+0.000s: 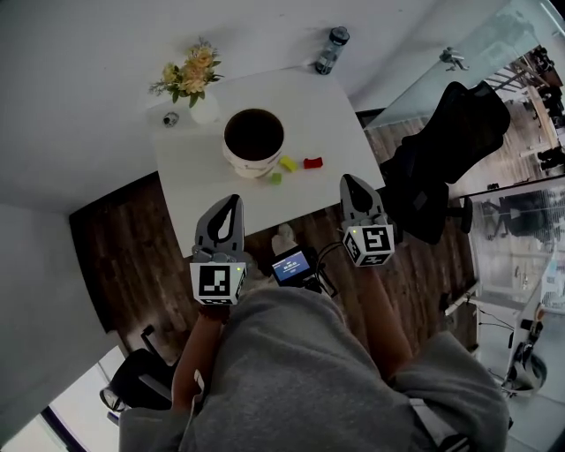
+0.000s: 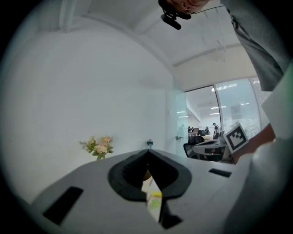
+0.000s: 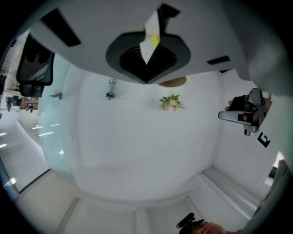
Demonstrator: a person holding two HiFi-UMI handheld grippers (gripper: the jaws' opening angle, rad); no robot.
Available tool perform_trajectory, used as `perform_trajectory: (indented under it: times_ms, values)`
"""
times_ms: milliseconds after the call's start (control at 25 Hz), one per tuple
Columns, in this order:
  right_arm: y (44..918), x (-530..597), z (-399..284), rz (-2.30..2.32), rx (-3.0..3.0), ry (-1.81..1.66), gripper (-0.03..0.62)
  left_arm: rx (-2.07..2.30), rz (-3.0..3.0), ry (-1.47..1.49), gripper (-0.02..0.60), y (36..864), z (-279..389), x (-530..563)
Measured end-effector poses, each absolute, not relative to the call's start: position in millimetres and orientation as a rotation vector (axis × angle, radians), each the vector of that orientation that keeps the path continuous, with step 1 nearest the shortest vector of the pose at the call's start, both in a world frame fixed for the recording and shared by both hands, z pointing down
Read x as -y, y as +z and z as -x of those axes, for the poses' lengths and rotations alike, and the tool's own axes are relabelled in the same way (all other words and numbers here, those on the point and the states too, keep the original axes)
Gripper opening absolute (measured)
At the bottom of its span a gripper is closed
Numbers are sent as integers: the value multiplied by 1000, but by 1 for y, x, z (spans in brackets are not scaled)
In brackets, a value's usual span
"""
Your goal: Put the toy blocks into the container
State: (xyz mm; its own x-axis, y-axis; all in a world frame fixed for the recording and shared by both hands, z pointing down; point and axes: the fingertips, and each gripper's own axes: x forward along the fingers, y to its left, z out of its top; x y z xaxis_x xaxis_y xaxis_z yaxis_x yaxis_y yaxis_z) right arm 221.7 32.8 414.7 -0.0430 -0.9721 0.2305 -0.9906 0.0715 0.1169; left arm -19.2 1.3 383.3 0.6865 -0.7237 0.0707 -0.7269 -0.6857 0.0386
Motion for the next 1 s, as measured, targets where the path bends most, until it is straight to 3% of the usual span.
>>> perform_trajectory:
  times_ms: [480, 600, 1000]
  values:
    - [531, 42, -269, -1956, 1930, 367, 14, 1324, -2744, 215, 8, 408, 32, 61]
    - [560, 60, -278, -1948, 1896, 447, 119, 1327, -2744, 244, 8, 413, 29, 76]
    - [646, 77, -284, -1871, 1781, 675, 242, 1336, -2713, 356, 8, 437, 21, 100]
